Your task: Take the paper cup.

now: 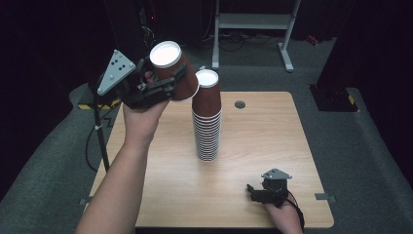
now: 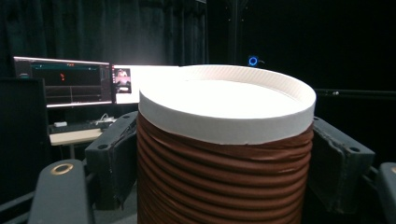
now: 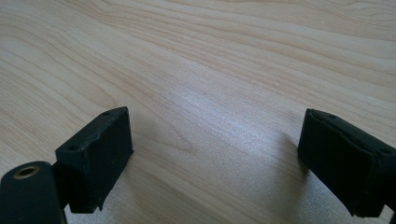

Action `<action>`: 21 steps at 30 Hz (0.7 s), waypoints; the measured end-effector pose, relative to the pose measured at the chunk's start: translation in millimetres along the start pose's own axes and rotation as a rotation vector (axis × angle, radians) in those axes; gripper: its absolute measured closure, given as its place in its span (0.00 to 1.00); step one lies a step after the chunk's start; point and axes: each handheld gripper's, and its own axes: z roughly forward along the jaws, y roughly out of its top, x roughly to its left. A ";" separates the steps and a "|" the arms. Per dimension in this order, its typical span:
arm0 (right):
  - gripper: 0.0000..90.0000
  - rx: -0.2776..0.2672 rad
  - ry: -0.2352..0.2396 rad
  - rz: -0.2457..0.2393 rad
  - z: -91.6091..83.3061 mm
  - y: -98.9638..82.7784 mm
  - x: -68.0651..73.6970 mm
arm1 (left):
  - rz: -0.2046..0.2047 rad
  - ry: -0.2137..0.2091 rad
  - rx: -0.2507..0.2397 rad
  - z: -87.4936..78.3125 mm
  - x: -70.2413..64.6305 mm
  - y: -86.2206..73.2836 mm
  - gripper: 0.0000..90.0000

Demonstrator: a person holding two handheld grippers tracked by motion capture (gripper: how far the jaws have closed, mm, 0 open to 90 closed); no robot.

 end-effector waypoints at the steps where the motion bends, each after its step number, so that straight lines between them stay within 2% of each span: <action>1: 0.11 0.000 0.000 0.000 0.0 0.0 0.0 | -0.001 -0.001 0.001 -2.7 0.0 -1.3 0.24; 9: 0.11 0.000 0.000 -0.001 0.0 0.0 0.0 | -0.029 -0.030 0.005 -18.8 -1.0 -12.3 0.24; 13: 0.11 0.000 0.000 -0.001 0.0 0.0 -0.1 | -0.036 -0.050 0.029 -27.2 -5.1 -22.7 0.24; 21: 0.11 0.000 0.001 -0.001 0.0 0.0 -0.1 | -0.058 -0.073 0.072 -32.8 -12.5 -46.6 0.24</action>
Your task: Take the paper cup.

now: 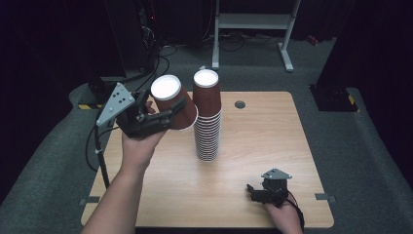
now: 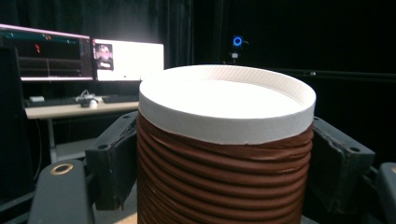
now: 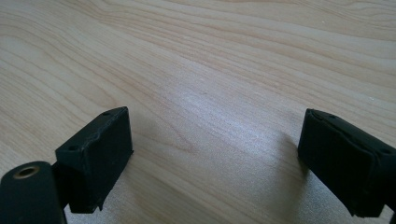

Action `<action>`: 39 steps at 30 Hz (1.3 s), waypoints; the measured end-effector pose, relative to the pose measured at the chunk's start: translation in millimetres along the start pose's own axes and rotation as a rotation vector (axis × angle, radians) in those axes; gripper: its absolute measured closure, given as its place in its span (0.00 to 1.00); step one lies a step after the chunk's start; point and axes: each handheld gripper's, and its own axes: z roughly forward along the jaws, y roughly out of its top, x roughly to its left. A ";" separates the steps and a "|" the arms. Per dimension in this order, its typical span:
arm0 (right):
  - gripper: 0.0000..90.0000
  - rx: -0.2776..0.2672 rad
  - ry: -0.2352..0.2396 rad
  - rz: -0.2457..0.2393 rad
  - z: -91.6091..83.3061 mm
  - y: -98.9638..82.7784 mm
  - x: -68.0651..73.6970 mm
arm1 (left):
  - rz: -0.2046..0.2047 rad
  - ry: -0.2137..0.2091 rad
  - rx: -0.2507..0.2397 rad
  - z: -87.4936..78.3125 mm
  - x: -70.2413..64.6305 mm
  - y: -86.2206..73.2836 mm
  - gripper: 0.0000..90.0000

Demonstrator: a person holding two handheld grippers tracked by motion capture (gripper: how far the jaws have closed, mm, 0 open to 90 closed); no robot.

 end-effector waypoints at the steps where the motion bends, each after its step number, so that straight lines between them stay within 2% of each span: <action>1: 0.11 0.000 0.000 0.000 0.0 0.0 0.0 | -0.007 -0.004 0.005 0.0 -0.4 -3.3 0.24; 9: 0.11 0.000 0.002 -0.001 0.1 0.1 0.0 | -0.012 -0.026 0.043 -0.6 -5.2 -27.3 0.24; 14: 0.11 0.000 0.002 -0.001 0.2 0.2 0.1 | -0.037 -0.054 0.063 -2.3 -7.0 -40.6 0.24; 24: 0.12 -0.004 0.003 -0.012 -0.5 -0.2 0.6 | -0.042 -0.077 0.098 0.2 -15.6 -65.8 0.24; 26: 0.15 -0.013 0.008 -0.022 -1.9 -1.0 0.6 | -0.045 -0.092 0.116 3.0 -20.9 -75.5 0.24; 30: 0.16 -0.045 0.016 -0.038 -6.3 -3.1 1.1 | -0.057 -0.128 0.118 5.9 -26.8 -86.6 0.24; 36: 0.16 -0.117 0.021 -0.058 -15.9 -3.1 1.1 | -0.078 -0.159 0.147 15.5 -35.6 -107.1 0.23; 39: 0.16 -0.135 0.016 -0.068 -18.5 -3.3 1.7 | -0.083 -0.169 0.168 21.4 -39.6 -117.1 0.23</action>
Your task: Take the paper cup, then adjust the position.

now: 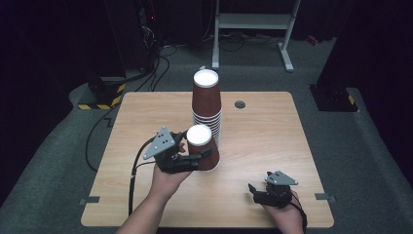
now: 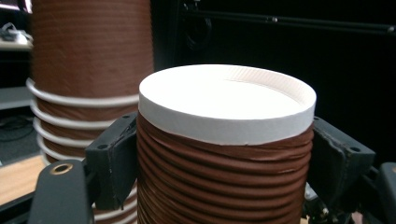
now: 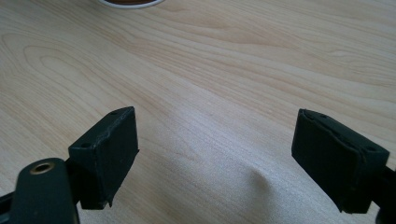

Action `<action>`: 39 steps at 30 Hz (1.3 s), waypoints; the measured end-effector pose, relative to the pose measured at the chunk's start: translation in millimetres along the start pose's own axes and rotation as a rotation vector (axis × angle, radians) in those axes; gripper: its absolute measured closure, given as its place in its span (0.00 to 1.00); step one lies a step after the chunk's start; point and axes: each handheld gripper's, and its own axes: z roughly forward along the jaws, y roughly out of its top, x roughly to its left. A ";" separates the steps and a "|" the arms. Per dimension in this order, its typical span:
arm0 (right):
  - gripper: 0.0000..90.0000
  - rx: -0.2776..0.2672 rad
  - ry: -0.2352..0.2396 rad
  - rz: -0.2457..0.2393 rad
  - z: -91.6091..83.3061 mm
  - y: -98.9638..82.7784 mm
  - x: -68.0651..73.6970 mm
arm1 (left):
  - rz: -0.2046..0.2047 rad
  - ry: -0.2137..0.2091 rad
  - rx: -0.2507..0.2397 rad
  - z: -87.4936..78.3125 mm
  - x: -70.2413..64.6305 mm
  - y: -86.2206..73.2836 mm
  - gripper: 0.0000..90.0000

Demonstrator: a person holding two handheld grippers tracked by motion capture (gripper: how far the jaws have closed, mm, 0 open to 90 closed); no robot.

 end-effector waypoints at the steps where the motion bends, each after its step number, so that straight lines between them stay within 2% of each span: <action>1: 0.17 -0.004 -0.002 0.000 -0.4 -0.2 0.1 | -0.004 -0.004 0.004 2.5 -0.7 -3.0 0.23; 9: 0.20 -0.074 -0.010 0.017 -7.2 -1.1 -1.1 | -0.044 -0.043 0.042 21.1 -6.2 -26.6 0.23; 13: 0.21 -0.107 -0.019 -0.001 -9.9 -1.1 1.3 | -0.057 -0.058 0.055 29.9 -9.4 -34.2 0.23; 21: 0.22 -0.152 -0.018 -0.020 -14.5 0.2 4.9 | -0.096 -0.099 0.088 45.3 -14.6 -42.2 0.23; 31: 0.22 -0.200 -0.027 -0.032 -21.0 1.0 7.7 | -0.144 -0.127 0.112 59.8 -15.7 -47.5 0.23; 33: 0.23 -0.216 -0.018 -0.019 -24.0 2.2 8.3 | -0.171 -0.141 0.120 64.7 -13.8 -49.2 0.23; 37: 0.25 -0.239 -0.013 -0.024 -26.7 3.5 10.4 | -0.198 -0.153 0.126 68.0 -12.3 -50.1 0.23; 38: 0.26 -0.251 -0.009 -0.029 -28.0 4.0 11.8 | -0.221 -0.170 0.128 70.2 -11.7 -51.0 0.23; 39: 0.26 -0.251 -0.009 -0.029 -28.0 4.0 11.8 | -0.221 -0.170 0.128 70.2 -11.7 -51.0 0.23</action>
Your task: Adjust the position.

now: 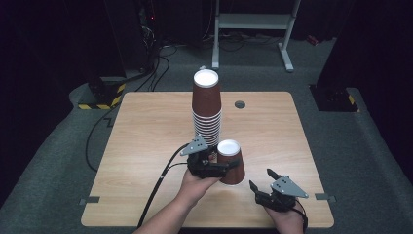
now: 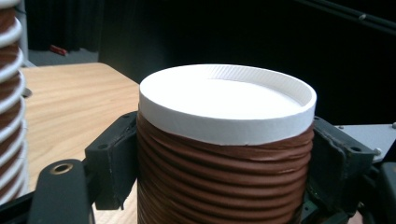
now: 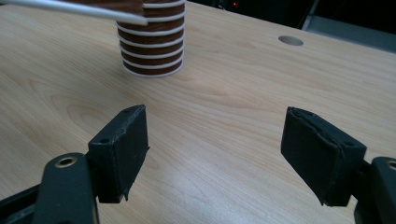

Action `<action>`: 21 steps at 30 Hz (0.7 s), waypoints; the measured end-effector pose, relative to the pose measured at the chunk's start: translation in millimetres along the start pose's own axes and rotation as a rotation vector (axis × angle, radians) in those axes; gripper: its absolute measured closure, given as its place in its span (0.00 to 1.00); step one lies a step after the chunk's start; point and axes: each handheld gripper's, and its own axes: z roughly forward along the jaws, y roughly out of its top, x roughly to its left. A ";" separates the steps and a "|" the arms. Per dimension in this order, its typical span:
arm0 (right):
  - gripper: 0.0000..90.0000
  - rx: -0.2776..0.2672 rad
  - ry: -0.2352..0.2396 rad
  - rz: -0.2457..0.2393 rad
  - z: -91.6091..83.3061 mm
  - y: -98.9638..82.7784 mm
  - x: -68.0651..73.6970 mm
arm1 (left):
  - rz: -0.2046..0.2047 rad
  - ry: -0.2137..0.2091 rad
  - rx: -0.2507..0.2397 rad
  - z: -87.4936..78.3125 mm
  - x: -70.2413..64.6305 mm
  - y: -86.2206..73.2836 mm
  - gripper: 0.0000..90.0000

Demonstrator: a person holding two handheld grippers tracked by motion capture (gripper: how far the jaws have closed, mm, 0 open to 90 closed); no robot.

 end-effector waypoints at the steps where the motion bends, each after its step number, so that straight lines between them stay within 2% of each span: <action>1: 0.26 -0.007 0.000 -0.002 -0.5 0.4 0.7 | -0.015 -0.010 0.002 1.6 0.7 -0.2 0.23; 3: 0.29 -0.039 0.012 -0.021 -3.6 2.3 3.4 | -0.034 -0.020 0.012 5.5 1.6 -1.2 0.23; 5: 0.30 -0.057 0.019 -0.016 -5.7 3.4 4.4 | -0.042 -0.024 0.017 7.5 1.8 -1.9 0.23; 8: 0.30 -0.065 0.019 -0.019 -7.2 4.0 5.3 | -0.077 -0.050 0.025 12.3 2.8 -3.7 0.23; 10: 0.31 -0.086 0.014 -0.023 -9.1 4.3 7.2 | -0.105 -0.067 0.036 15.9 5.4 -5.6 0.23; 13: 0.34 -0.114 -0.001 -0.042 -11.1 3.9 10.1 | -0.116 -0.070 0.041 17.7 6.6 -6.8 0.23; 21: 0.38 -0.182 -0.008 -0.055 -8.7 5.3 18.2 | -0.176 -0.107 0.016 16.4 8.2 -2.9 0.23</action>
